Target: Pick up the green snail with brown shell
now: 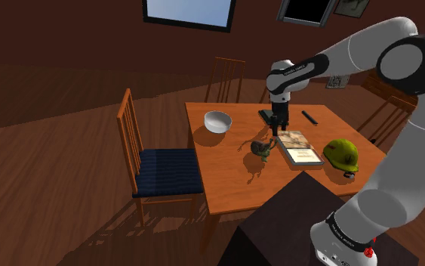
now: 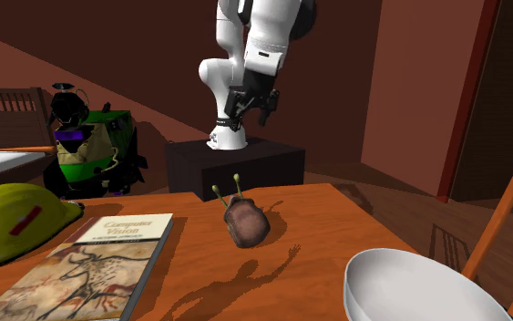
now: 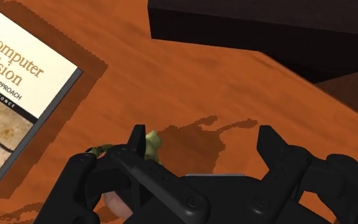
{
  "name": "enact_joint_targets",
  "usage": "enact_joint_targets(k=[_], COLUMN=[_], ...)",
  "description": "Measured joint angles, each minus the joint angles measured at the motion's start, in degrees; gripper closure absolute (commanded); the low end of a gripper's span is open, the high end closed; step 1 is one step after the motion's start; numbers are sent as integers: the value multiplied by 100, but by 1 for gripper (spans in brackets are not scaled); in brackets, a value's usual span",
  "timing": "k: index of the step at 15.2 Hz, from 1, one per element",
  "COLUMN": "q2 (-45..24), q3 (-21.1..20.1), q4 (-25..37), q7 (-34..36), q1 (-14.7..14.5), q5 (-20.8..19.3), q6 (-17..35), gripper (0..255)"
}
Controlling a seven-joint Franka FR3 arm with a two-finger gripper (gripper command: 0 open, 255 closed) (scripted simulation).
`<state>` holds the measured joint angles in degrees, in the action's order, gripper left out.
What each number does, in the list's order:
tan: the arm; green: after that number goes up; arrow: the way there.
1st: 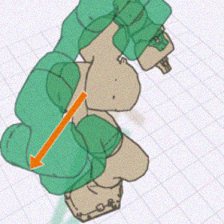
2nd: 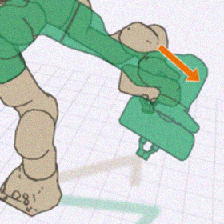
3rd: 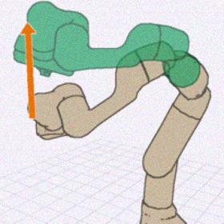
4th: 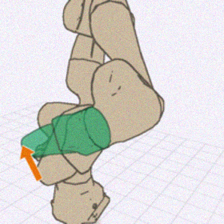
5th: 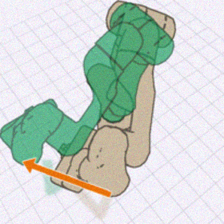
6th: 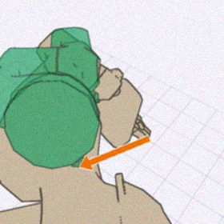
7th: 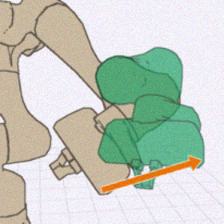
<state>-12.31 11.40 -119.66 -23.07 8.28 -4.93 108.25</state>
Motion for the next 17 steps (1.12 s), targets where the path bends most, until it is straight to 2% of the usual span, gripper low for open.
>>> enact_joint_targets(k=[11,17], q2=[-2588,-3095], q3=[28,-2], q4=[1932,2235], q7=[-664,-696], q1=[405,475], q5=[-58,-37], q6=[154,313], gripper=[0,0])
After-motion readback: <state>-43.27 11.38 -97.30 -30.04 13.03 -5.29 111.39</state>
